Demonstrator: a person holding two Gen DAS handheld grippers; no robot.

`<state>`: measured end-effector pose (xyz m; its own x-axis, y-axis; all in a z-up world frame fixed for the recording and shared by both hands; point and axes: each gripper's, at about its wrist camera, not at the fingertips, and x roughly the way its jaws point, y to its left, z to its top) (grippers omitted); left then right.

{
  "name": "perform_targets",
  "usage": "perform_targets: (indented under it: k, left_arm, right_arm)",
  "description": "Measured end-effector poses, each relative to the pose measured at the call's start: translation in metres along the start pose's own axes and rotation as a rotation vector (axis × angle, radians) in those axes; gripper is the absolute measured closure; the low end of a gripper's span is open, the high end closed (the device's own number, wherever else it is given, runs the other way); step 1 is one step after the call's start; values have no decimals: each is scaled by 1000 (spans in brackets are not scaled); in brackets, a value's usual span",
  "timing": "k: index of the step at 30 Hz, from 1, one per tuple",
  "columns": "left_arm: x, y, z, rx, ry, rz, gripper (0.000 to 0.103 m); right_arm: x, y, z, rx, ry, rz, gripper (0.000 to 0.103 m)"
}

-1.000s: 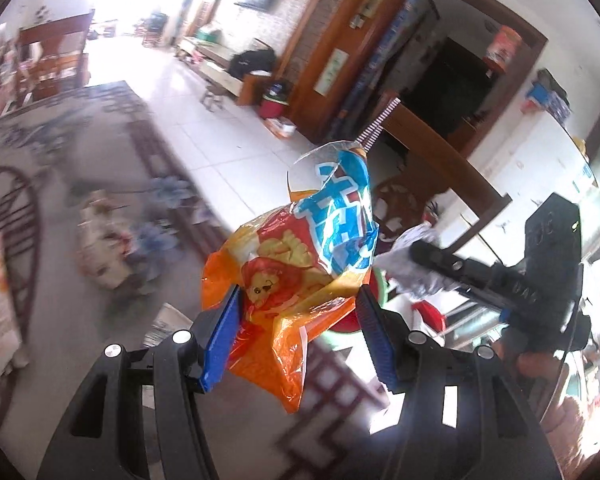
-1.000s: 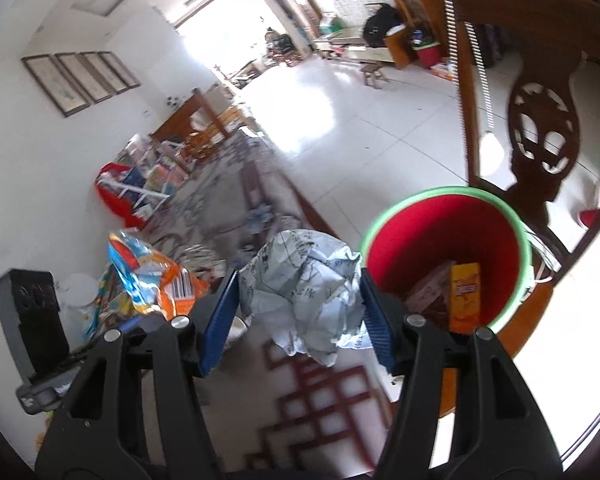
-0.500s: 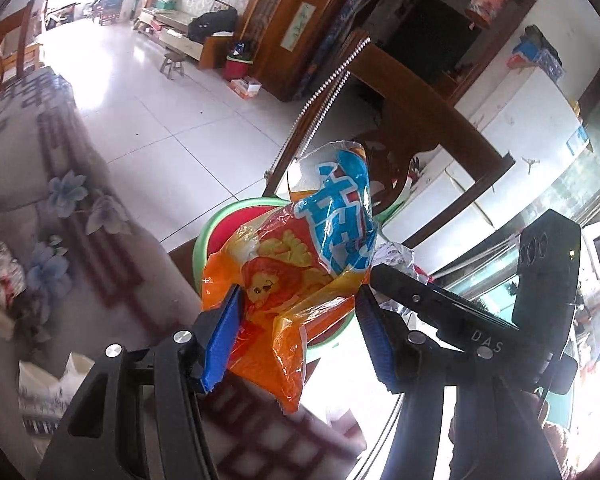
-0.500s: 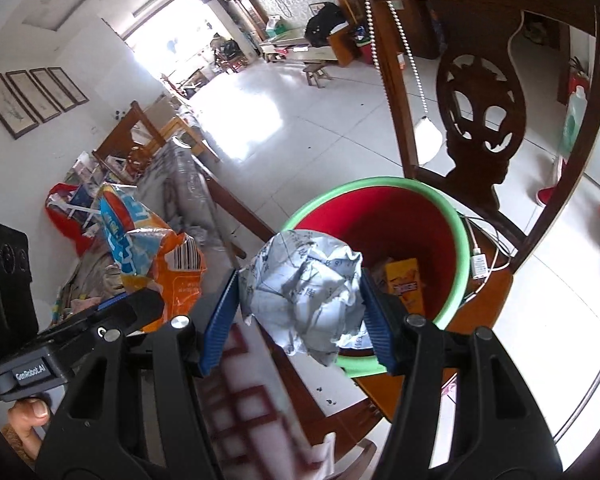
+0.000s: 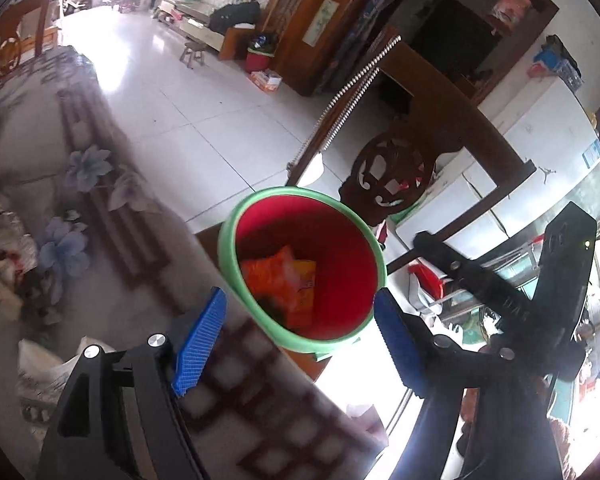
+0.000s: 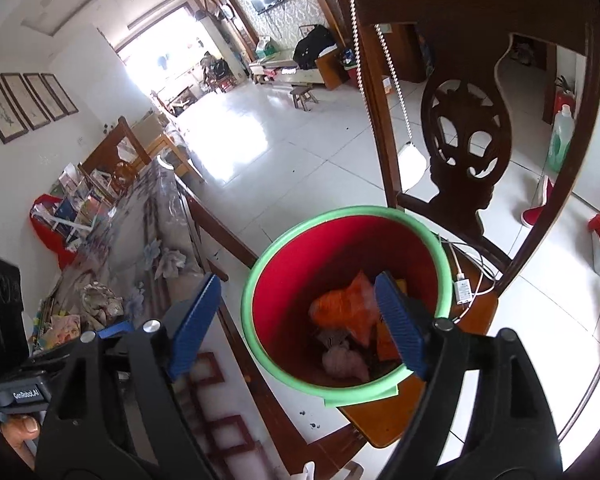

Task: Collect trash
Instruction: 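Grasp the white printed paper cup on the table with the left tool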

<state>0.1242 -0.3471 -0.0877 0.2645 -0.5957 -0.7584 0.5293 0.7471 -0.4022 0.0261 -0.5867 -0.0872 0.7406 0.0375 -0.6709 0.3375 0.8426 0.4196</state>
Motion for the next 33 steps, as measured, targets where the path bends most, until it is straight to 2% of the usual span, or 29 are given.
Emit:
perform_targets:
  k: [8,12,13,15,20,28,33]
  left_arm:
    - [-54,26,-16,-22,-83,56,28]
    - [-79,49,-35,35,-101,165,23]
    - [-82,60,-41,44,-92,209,22]
    - [-81,81,-47,25,-57,237,22]
    - [-72,112,-54,-24,11,220,22]
    - [-42,97,-60,47,67,220,22]
    - [-34,96,-59,31,63,217,24]
  right_arm:
    - [-32,23,7,-39,30,31,22]
    - [-55,38,1,-86,54,97,21]
    - [-62,41,-2,-96,53,118,19]
    - [-72,45,-5,-109,49,144,17]
    - [-83,41,-12,-90,51,180,16]
    - [-79,33,-23,-45,75,179,16]
    - [-77,30,-36,-16,80,156,17]
